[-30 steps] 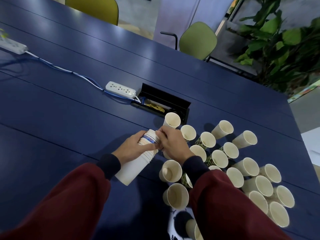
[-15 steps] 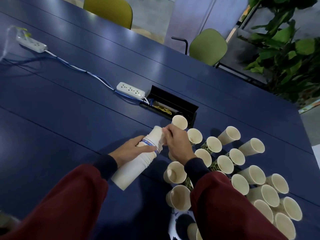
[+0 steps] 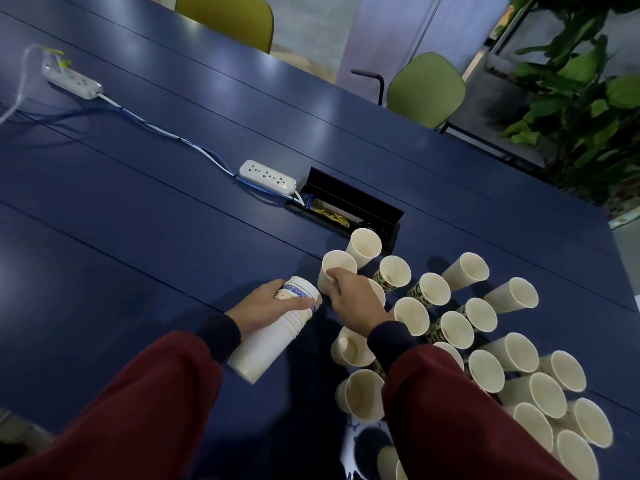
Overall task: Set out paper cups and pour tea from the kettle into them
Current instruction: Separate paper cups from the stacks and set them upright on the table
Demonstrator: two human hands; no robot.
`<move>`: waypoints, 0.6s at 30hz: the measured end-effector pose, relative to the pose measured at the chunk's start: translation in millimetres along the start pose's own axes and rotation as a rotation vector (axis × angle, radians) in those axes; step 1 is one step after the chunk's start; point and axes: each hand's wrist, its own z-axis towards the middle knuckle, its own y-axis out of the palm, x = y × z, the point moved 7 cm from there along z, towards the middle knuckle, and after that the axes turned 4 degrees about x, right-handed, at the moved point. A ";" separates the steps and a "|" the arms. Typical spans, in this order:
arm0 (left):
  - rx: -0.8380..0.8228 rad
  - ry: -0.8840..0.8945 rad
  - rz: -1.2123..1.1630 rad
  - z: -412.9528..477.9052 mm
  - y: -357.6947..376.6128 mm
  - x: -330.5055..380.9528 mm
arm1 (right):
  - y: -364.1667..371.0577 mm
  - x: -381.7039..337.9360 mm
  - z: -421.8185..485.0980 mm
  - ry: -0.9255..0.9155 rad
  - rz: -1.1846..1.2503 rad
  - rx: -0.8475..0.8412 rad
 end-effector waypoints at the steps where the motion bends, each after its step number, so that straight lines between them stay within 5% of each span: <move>1: 0.003 0.005 0.012 -0.1 -0.5 0.3 | -0.3 0.6 -0.8 0.001 0.003 0.001; 8: -0.040 0.033 0.049 -4.6 7.2 3.5 | -9.6 -6.4 -15.7 -0.025 0.090 0.208; 18: -0.092 0.110 0.048 -28.0 18.1 1.8 | 2.9 -14.5 -48.2 -0.034 0.122 0.081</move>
